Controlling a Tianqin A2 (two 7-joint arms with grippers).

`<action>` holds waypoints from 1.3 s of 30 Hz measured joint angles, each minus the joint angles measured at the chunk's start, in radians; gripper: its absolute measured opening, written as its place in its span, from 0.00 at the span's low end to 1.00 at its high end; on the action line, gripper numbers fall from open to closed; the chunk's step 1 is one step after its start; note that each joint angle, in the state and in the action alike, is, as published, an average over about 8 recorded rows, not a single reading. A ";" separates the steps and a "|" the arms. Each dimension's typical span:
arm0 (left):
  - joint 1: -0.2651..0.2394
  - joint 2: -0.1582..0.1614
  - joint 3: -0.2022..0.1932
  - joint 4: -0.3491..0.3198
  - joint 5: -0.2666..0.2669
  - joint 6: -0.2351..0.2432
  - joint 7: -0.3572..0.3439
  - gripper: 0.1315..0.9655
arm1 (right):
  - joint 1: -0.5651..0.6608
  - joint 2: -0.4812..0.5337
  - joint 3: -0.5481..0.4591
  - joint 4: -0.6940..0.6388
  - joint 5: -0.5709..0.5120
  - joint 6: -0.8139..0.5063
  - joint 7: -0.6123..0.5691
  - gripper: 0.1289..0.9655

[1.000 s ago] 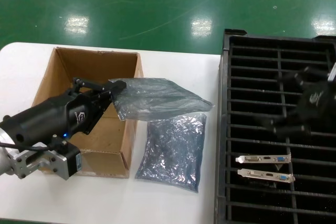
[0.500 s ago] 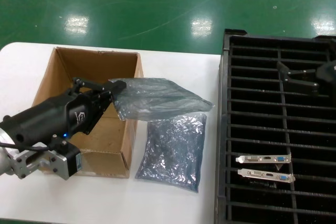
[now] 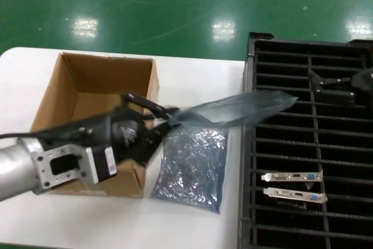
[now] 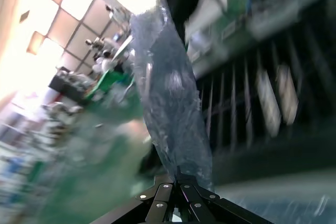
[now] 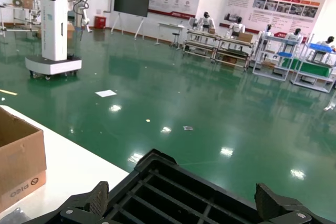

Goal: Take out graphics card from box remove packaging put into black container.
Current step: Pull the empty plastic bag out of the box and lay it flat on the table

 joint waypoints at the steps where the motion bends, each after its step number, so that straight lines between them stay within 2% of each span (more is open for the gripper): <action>1: -0.030 -0.016 0.041 0.004 -0.040 0.005 -0.045 0.01 | 0.000 0.000 0.000 0.000 0.000 0.000 0.000 0.98; 6: -0.193 -0.063 0.266 0.065 -0.245 0.027 -0.281 0.01 | 0.000 0.000 0.000 0.000 0.000 0.000 0.000 1.00; 8: -0.260 -0.068 0.360 0.101 -0.296 0.023 -0.375 0.01 | 0.000 0.000 0.000 0.000 0.000 0.000 0.000 1.00; 10: -0.326 -0.067 0.455 0.143 -0.322 0.014 -0.470 0.01 | 0.000 0.000 0.000 0.000 0.000 0.000 0.000 1.00; 12: -0.385 -0.060 0.542 0.189 -0.319 0.004 -0.559 0.01 | 0.000 0.000 0.000 0.000 0.000 0.000 0.000 1.00; 14: -0.434 -0.047 0.614 0.237 -0.291 -0.002 -0.642 0.01 | 0.000 0.000 0.000 0.000 0.000 0.000 0.000 1.00; 16: -0.469 -0.031 0.666 0.286 -0.241 0.000 -0.720 0.01 | 0.000 0.000 0.000 0.000 0.000 0.000 0.000 1.00; 18: -0.492 -0.010 0.696 0.337 -0.177 0.011 -0.789 0.01 | 0.000 0.000 0.000 0.000 0.000 0.000 0.000 1.00; 22: -0.511 0.049 0.699 0.455 -0.034 0.054 -0.892 0.01 | 0.000 0.000 0.000 0.000 0.000 0.000 0.000 1.00; 26: -0.514 0.127 0.658 0.577 0.063 0.103 -0.907 0.01 | 0.000 0.000 0.000 0.000 0.000 0.000 0.000 1.00; 32: -0.509 0.224 0.568 0.697 0.128 0.163 -0.850 0.03 | 0.000 0.000 0.000 0.000 0.000 0.000 0.000 1.00; 36: -0.503 0.260 0.509 0.735 0.163 0.198 -0.826 0.05 | 0.000 0.000 0.000 0.000 0.000 0.000 0.000 1.00; 39: -0.496 0.274 0.467 0.744 0.184 0.220 -0.814 0.08 | 0.000 0.000 0.000 0.000 0.000 0.000 0.000 1.00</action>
